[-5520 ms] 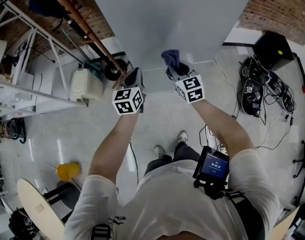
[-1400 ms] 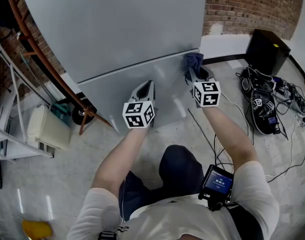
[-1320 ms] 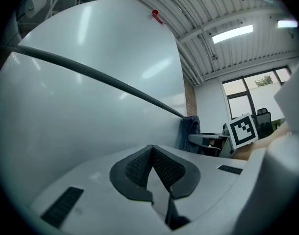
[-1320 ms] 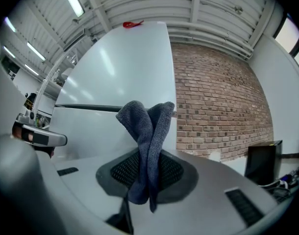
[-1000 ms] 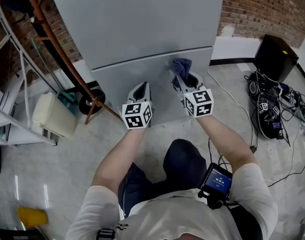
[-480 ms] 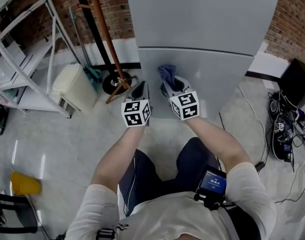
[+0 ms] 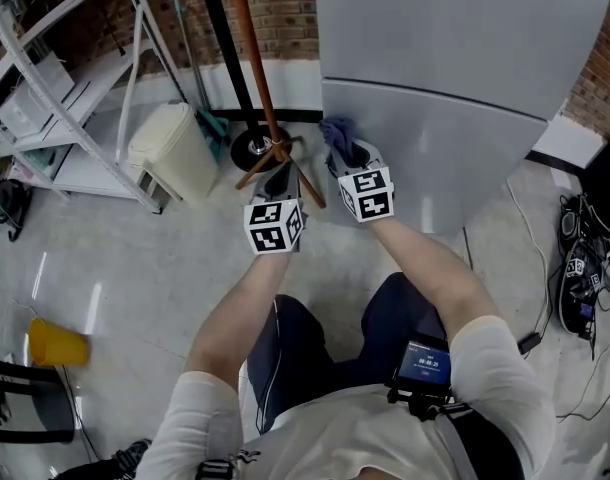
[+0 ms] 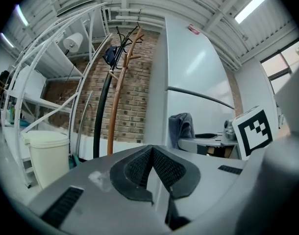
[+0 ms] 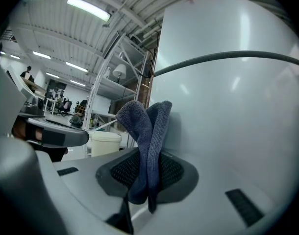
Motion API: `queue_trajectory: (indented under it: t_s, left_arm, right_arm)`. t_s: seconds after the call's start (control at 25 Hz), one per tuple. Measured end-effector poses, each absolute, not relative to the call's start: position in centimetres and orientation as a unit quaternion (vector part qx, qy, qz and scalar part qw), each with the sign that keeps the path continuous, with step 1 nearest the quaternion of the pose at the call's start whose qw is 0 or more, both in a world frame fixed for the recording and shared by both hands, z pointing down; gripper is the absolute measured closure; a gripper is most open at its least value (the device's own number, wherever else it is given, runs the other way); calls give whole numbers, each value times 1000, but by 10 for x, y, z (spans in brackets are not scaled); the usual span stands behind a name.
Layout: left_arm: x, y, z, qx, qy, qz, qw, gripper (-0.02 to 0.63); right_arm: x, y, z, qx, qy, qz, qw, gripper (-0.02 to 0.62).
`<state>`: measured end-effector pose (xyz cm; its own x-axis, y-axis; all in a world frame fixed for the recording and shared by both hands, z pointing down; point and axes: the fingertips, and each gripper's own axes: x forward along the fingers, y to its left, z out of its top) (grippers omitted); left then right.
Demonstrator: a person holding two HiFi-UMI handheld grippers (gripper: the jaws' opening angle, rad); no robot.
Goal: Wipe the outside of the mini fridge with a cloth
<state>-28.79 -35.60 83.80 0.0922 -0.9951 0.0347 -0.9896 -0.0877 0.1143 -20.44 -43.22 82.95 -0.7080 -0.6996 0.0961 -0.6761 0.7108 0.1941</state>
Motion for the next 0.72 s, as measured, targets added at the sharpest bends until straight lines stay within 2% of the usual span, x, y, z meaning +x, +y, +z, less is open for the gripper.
queue_trajectory:
  t_s: [0.32,0.72]
  left_arm:
    - [-276,-364,840,747,-662,-27,56,603]
    - [-219,-385,840,776,-627,-29,59,603]
  right_arm:
    - [-194,-433,826,375,-919,-86,84,511]
    - [-122,-439,825,405,-905,-91,89,511]
